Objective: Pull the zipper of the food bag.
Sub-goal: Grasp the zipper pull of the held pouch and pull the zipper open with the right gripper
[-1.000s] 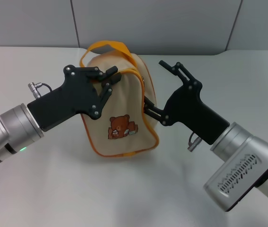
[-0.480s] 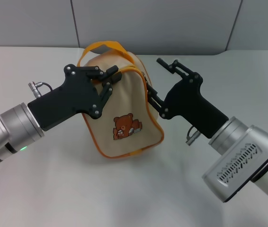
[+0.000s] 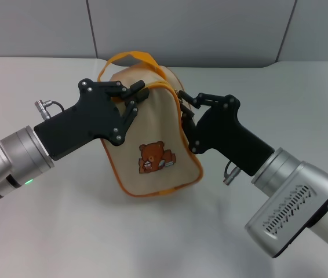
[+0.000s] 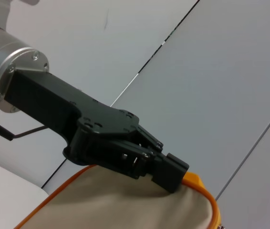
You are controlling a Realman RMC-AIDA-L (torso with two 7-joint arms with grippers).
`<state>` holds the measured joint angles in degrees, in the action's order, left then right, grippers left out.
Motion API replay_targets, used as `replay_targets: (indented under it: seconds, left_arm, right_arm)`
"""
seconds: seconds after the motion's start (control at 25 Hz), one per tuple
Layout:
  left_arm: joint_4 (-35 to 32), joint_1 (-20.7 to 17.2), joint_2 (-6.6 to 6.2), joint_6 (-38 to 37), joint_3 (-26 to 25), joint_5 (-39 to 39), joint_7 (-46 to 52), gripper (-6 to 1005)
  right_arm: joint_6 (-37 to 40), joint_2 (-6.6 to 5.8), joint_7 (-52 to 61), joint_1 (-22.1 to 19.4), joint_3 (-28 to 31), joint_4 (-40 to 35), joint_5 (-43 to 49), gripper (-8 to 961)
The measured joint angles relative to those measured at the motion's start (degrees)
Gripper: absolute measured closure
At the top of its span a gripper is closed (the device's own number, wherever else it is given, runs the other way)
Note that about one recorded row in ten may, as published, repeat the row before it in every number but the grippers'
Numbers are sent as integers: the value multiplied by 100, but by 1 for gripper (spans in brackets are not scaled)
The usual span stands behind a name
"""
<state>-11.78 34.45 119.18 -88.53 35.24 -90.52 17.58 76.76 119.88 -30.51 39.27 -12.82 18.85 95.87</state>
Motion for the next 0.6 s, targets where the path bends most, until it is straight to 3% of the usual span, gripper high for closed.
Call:
replay_targets:
  seconds: [0.4,0.6]
  left_arm:
    - [0,-24,0,-42,-23,-4,0,942]
    - [0,-27,-1,-49,-30,-4,0,942]
  right_arm:
    - [-1,0,0,-70,8,-2,12,942]
    - [-1,1,-8,-475,7,6,12,950]
